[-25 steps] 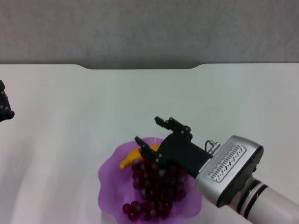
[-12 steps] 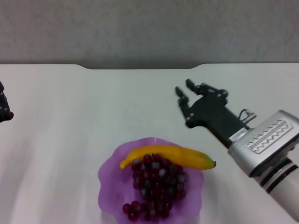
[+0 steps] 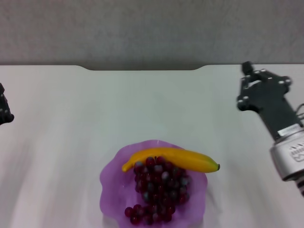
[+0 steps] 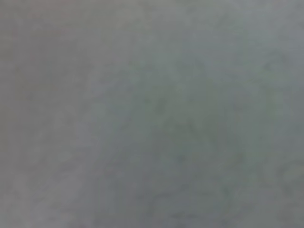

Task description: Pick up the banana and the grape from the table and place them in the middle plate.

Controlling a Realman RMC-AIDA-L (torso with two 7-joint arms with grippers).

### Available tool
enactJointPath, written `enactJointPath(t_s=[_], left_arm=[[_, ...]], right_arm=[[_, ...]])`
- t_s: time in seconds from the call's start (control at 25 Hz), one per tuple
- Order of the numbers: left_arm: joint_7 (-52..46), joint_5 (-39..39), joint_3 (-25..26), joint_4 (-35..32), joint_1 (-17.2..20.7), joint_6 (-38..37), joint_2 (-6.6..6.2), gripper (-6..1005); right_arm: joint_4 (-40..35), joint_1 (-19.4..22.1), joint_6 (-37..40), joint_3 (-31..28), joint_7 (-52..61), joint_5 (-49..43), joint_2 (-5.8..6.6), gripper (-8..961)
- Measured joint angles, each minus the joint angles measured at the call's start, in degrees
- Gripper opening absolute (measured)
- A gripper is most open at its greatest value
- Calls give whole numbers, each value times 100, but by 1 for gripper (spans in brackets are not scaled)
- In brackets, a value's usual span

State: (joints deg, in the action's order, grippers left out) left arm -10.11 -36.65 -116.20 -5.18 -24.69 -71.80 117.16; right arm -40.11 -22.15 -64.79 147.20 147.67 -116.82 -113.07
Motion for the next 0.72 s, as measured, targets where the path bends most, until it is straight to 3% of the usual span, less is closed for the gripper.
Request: enactJointPath(t_s=[0.24,0.72], left_arm=[[0,1,0,0,3,0,0,43],[0,16,0,0,9,13,12,42]], right_arm=[[314,360,-540,-602,-12,14,-158,-1],[568,706,-697,-739,32,1356,-180,0]])
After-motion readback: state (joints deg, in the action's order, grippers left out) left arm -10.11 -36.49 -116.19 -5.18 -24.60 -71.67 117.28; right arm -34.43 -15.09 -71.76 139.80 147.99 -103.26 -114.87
